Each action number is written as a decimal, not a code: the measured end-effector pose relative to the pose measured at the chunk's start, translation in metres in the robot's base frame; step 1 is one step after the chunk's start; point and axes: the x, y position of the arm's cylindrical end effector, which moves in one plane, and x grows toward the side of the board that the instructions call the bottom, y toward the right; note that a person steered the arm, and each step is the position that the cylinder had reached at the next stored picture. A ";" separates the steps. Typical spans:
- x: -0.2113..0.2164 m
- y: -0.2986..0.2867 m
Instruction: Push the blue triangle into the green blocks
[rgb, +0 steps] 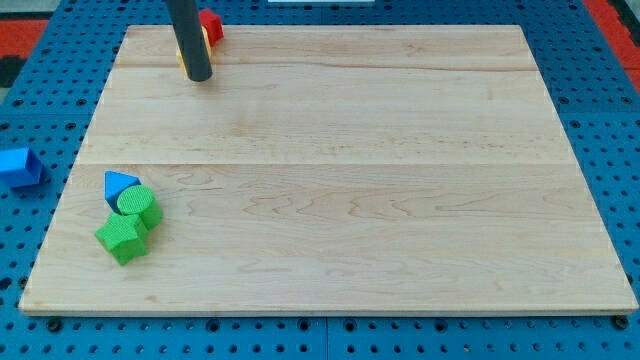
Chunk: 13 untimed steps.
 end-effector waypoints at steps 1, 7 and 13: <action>0.019 0.000; 0.045 -0.033; 0.163 -0.082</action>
